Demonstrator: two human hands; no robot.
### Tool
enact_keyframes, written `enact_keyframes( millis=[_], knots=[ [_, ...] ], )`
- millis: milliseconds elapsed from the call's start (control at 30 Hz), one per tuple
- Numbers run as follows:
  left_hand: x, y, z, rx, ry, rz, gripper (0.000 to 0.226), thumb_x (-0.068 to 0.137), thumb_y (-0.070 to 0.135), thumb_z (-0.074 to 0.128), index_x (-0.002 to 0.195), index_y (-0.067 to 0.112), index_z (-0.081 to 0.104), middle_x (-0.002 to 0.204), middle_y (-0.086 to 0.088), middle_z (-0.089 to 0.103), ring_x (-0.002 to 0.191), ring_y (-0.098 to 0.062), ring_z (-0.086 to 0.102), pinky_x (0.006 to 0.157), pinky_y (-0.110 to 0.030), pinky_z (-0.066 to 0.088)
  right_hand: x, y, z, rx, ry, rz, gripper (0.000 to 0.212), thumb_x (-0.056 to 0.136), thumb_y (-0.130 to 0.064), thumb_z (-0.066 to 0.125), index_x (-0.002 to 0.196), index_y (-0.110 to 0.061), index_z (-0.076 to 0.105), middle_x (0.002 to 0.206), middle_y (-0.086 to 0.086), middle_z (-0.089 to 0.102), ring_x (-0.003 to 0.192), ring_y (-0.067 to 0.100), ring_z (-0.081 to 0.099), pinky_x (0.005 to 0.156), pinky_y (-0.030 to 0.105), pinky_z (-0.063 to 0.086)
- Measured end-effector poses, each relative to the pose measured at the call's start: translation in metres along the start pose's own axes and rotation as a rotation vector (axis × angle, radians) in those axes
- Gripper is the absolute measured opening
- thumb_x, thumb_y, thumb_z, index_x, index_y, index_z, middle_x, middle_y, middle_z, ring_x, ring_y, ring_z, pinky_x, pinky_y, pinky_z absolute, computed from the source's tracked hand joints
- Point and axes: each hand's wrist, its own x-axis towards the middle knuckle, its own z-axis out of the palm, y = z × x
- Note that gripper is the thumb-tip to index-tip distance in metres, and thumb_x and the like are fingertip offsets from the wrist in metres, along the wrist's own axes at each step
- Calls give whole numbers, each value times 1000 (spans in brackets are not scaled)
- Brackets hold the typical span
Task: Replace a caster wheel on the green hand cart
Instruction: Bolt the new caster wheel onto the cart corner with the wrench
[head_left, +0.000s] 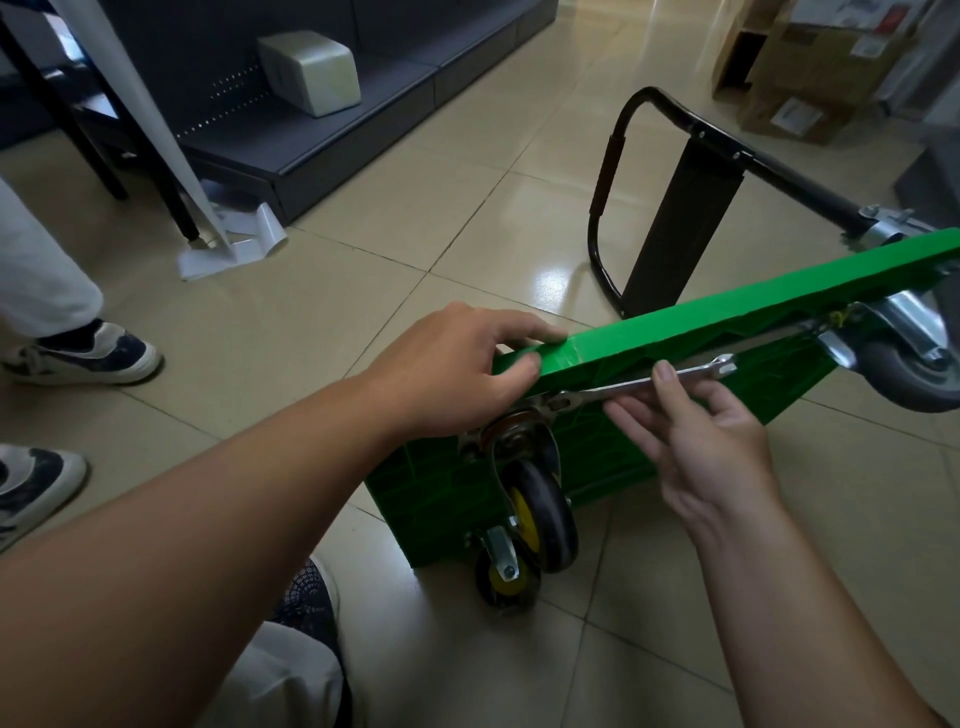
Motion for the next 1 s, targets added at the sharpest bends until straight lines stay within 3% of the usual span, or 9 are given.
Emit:
enact_keyframes(
  millis=[67,167,300,433,667,767,933,1000],
  knots=[
    [0,0,-1,-10,7,4,36,102,36,56,137,45,62,128,13,71,61,-7,65,64,-37,58,0,1,-1,32,8,44,24,98,-11,65,118,2,56,93,20,71,78,27,78,65,33,64],
    [0,0,0,-38,7,14,37,100,37,55,136,44,63,129,13,70,84,-25,74,72,-45,60,2,2,0,62,18,118,23,98,-10,65,117,2,56,97,22,70,82,30,78,68,37,65],
    [-1,1,0,-45,4,15,40,97,42,52,136,45,63,130,13,70,77,-25,73,71,-45,61,7,-1,2,78,15,195,9,98,-8,64,103,-2,59,101,23,71,81,31,77,67,39,65],
    [0,2,-1,-73,10,6,42,94,44,51,134,45,64,126,12,71,72,-24,72,70,-45,61,7,1,2,57,10,201,9,99,-9,64,101,-1,60,106,23,70,86,32,76,69,39,65],
    [2,4,-2,-94,7,2,42,92,46,50,131,45,66,121,15,72,94,-31,74,78,-49,62,-6,-3,4,9,82,44,19,98,-4,64,113,6,59,101,24,72,86,31,78,67,32,64],
    [1,3,-2,-89,9,-2,42,92,46,50,131,44,66,121,15,72,92,-28,74,76,-48,61,-16,6,1,60,103,-7,15,99,-6,63,107,5,57,95,23,71,80,27,78,66,30,63],
    [3,0,-1,-69,28,-8,36,96,41,55,130,45,66,120,14,73,89,-19,73,75,-43,61,-16,12,-7,86,201,148,12,101,-8,61,100,4,60,102,28,71,77,27,78,71,34,65],
    [3,-3,-1,-61,32,-8,34,99,39,57,130,46,66,121,14,73,89,-13,72,75,-38,60,-21,11,-11,21,209,38,13,100,-8,63,106,3,59,104,25,72,81,27,78,71,31,65]
  ],
)
